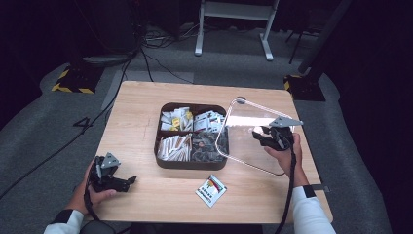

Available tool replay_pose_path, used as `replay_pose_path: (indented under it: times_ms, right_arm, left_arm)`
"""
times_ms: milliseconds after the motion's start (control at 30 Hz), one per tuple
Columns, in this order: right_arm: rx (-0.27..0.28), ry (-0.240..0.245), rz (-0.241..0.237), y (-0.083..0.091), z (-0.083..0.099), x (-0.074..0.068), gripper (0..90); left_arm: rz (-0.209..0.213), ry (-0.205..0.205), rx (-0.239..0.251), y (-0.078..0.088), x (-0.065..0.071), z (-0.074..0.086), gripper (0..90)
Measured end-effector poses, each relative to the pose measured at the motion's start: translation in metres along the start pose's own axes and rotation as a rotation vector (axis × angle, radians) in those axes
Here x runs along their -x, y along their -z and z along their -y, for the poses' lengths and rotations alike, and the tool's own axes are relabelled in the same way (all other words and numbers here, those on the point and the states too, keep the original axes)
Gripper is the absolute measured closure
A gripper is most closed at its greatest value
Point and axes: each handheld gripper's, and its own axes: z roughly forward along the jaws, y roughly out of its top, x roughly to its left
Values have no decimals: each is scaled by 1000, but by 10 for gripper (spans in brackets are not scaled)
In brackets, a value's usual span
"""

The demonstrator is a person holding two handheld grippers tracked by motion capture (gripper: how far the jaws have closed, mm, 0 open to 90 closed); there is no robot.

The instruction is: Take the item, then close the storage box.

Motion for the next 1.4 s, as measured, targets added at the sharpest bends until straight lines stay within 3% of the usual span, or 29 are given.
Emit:
replay_pose_path:
  times_ms: [733,1400]
  right_arm:
    - [-15,68,-94,-42,-37,-44,589]
    - [-46,111,-156,-77,-62,-72,589]
  left_arm:
    - [1,-2,0,0,0,0,4]
    - [0,-3,-2,1,0,0,4]
